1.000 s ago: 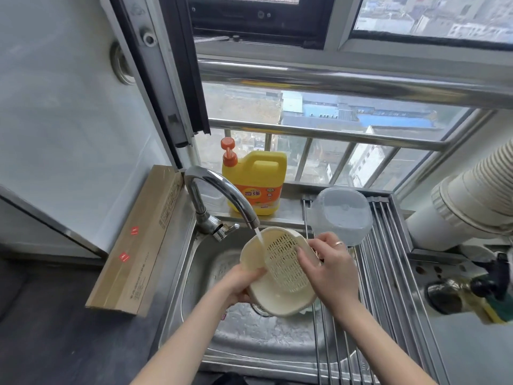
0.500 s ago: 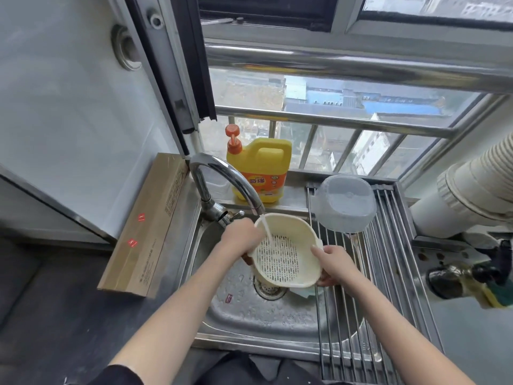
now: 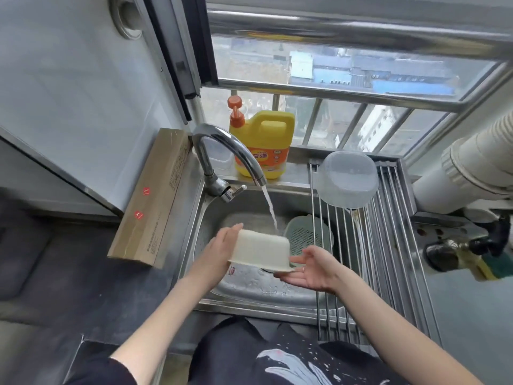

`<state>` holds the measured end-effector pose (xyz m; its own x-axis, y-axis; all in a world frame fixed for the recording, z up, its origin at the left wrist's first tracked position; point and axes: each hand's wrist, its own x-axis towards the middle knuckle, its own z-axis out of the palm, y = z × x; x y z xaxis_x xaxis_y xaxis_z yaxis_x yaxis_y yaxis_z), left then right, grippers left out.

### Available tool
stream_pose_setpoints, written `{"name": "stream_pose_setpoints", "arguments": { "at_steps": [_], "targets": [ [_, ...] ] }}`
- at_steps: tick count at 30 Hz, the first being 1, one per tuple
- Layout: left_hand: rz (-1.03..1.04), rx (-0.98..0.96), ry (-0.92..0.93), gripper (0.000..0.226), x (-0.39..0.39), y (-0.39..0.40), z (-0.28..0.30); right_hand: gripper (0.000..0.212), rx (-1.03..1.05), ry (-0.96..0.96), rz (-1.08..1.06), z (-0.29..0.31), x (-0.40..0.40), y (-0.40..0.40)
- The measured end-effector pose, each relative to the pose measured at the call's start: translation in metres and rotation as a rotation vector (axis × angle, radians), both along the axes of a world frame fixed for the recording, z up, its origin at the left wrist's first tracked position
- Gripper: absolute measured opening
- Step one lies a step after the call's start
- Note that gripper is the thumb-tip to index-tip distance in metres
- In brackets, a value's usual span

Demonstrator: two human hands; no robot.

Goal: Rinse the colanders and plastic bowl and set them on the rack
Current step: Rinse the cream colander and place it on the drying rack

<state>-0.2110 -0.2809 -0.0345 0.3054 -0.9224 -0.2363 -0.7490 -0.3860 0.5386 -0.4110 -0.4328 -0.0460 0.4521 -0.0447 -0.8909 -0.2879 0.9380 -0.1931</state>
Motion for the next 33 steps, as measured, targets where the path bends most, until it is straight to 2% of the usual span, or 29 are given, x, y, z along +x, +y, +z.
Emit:
{"name": "stream_pose_setpoints", "arguments": {
  "at_steps": [1, 3, 5, 6, 8, 11, 14, 17, 21, 25, 29, 31, 33],
  "targets": [
    [-0.043, -0.038, -0.015, 0.064, 0.002, 0.009, -0.002, 0.056, 0.017, 0.004, 0.047, -0.004, 0.002, 0.003],
    [-0.156, -0.091, -0.121, 0.076, 0.006, 0.022, -0.009, 0.077, 0.007, -0.003, 0.188, -0.01, 0.007, 0.009],
    [-0.182, -0.105, -0.14, 0.078, 0.008, 0.03, -0.013, 0.073, -0.063, 0.0, 0.294, -0.009, 0.014, 0.017],
    [-0.15, -0.101, -0.113, 0.071, 0.008, 0.033, -0.012, 0.067, -0.106, 0.009, 0.293, -0.01, 0.016, 0.02],
    [0.041, -0.06, 0.046, 0.053, 0.009, 0.034, -0.006, 0.066, -0.151, 0.001, 0.24, -0.012, 0.02, 0.025],
    [0.214, 0.0, 0.269, 0.066, 0.015, 0.032, -0.005, 0.087, -0.208, -0.044, 0.188, -0.008, 0.02, 0.029],
    [0.343, 0.034, 0.478, 0.071, 0.021, 0.03, -0.007, 0.08, -0.273, -0.048, 0.163, -0.007, 0.016, 0.031],
    [0.486, 0.127, 0.744, 0.074, 0.022, 0.028, -0.003, 0.085, -0.36, 0.006, 0.151, -0.008, 0.014, 0.031],
    [0.637, 0.019, 1.041, 0.063, 0.022, 0.014, 0.008, 0.089, -0.353, -0.033, -0.02, -0.005, 0.011, 0.02],
    [0.577, -0.035, 1.036, 0.059, 0.017, -0.021, 0.025, 0.098, -0.332, -0.028, -0.111, 0.005, 0.019, -0.002],
    [0.563, -0.081, 0.96, 0.057, 0.015, -0.051, 0.035, 0.073, -0.285, 0.034, -0.149, 0.018, 0.025, -0.017],
    [0.598, -0.085, 0.97, 0.052, 0.015, -0.056, 0.037, 0.076, -0.345, 0.03, -0.128, 0.022, 0.023, -0.018],
    [0.652, -0.047, 0.998, 0.046, 0.017, -0.053, 0.032, 0.088, -0.496, 0.013, -0.06, 0.022, 0.018, -0.013]
  ]
}}
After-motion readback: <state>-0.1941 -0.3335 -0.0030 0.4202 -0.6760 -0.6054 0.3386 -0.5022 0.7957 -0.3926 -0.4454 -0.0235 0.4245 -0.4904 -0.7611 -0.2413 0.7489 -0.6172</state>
